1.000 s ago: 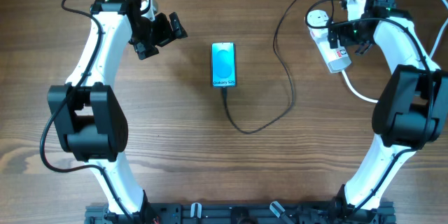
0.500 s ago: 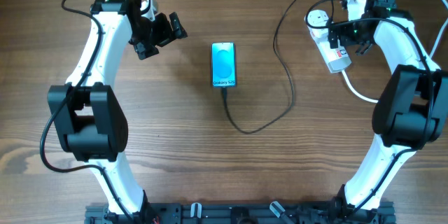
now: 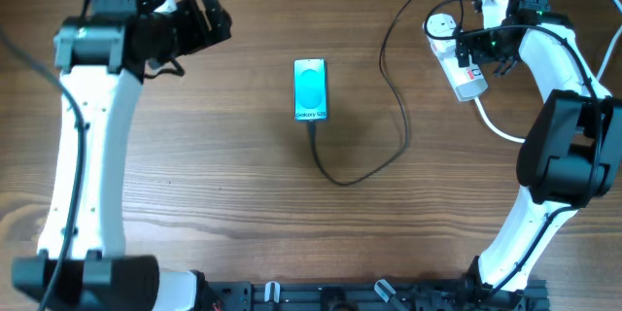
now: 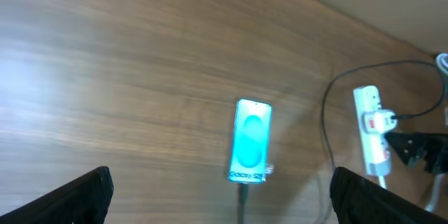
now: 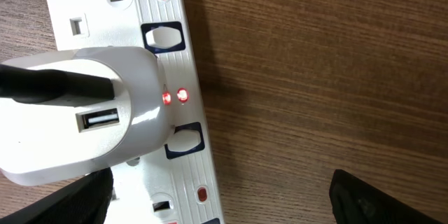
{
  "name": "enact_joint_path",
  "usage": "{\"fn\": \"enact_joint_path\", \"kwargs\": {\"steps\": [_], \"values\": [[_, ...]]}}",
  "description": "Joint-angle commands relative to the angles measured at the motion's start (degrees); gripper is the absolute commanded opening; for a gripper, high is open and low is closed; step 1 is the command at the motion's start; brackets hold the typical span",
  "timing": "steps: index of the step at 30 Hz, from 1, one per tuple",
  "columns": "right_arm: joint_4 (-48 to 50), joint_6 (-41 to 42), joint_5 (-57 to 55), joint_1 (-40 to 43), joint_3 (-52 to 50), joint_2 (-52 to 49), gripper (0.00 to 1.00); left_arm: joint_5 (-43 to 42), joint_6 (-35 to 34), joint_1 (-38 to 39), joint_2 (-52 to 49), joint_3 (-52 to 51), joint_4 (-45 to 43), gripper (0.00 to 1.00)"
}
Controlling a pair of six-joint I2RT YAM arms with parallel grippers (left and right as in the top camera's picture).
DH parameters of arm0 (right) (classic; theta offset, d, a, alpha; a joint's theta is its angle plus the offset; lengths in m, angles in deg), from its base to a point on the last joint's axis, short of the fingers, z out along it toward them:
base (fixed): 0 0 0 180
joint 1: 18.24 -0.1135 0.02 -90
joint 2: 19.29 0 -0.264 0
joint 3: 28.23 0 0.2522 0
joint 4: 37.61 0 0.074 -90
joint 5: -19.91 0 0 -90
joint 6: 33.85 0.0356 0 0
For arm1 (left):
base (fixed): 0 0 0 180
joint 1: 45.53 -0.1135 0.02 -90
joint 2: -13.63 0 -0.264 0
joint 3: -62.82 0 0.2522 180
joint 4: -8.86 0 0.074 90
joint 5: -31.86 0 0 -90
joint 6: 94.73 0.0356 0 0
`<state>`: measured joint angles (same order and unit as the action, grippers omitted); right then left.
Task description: Plug charger to phone and switch on socket
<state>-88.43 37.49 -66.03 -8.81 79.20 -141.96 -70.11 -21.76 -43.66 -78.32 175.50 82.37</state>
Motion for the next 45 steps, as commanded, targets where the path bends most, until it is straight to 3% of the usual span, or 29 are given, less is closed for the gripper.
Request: {"fn": "enact_joint_path", "kwargs": {"steps": [1,7,10,14,19,23,30,42,45], "values": [[0.63,0.68,0.52,0.09,-0.33,1.27,1.00,3.13,6.40,0.24,2.27,-7.37,-4.63,1.00],[0.63,0.72,0.52,0.09,-0.33,1.27,1.00,-1.33,6.32,0.26,8.41,-32.98,-33.27,1.00],[0.63,0.70,0.52,0.09,-0.33,1.27,1.00,-3.91,6.12,0.26,12.48,-51.39,-56.76,1.00],[0.63,0.68,0.52,0.09,-0.33,1.27,1.00,-3.58,6.12,0.20,16.70,-64.78,-72.06,1.00],[0.63,0.68,0.52,0.09,-0.33,1.27,1.00,-2.91,6.10,0.20,23.52,-78.68,-83.84,1.00],[0.63,0.70,0.52,0.09,-0.33,1.27,1.00,2.38,1.86,0.20,30.47,-87.76,-85.29,1.00],[0.63,0.70,0.52,0.09,-0.33,1.27,1.00,5.14,1.53,0.20,41.48,-98.07,-85.31,1.00],[0.63,0.68,0.52,0.09,-0.33,1.27,1.00,8.50,1.57,0.26,56.83,-98.60,-68.70,1.00],[0.63,0.68,0.52,0.09,-0.33,1.27,1.00,11.17,1.57,0.24,65.92,-98.60,-57.16,1.00]]}}
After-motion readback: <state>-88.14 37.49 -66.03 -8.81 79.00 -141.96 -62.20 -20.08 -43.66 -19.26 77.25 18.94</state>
